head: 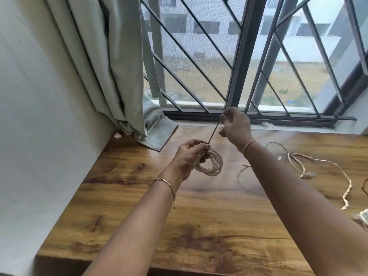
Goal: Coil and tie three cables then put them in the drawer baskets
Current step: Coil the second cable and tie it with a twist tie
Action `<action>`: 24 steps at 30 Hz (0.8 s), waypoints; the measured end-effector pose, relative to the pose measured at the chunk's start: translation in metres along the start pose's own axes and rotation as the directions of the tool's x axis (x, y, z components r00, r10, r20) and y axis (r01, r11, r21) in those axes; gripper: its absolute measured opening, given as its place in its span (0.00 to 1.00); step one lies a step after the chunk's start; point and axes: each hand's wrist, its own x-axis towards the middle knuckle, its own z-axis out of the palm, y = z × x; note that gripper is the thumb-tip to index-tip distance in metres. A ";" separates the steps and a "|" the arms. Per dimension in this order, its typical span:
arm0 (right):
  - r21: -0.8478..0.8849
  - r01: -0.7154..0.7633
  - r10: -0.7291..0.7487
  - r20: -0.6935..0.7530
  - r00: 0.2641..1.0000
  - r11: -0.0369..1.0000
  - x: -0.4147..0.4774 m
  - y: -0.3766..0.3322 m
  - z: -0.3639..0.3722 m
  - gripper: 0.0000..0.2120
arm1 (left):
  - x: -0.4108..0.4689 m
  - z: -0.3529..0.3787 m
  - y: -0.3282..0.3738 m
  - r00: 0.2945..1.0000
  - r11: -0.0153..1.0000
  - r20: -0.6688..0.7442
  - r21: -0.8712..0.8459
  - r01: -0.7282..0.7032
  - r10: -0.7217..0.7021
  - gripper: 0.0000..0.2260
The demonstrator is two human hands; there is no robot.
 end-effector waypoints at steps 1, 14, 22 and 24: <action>0.006 -0.013 0.013 -0.007 1.000 1.000 0.002 0.001 0.000 0.02 | 0.000 0.001 0.002 1.000 1.000 0.014 0.004 0.004 -0.004 0.04; 0.319 -0.368 0.164 0.519 0.839 0.874 -0.028 0.026 0.009 0.10 | 0.000 -0.009 -0.001 0.997 0.994 -0.040 -0.089 0.055 -0.058 0.02; 0.210 -0.154 0.039 0.471 0.881 0.965 -0.041 0.015 0.015 0.06 | 0.004 -0.012 0.002 0.994 0.991 -0.080 -0.112 0.069 -0.078 0.06; 0.119 -0.073 0.025 0.358 0.933 0.990 -0.039 0.015 0.019 0.04 | 0.005 -0.010 0.002 0.995 0.991 -0.063 -0.114 0.070 -0.077 0.05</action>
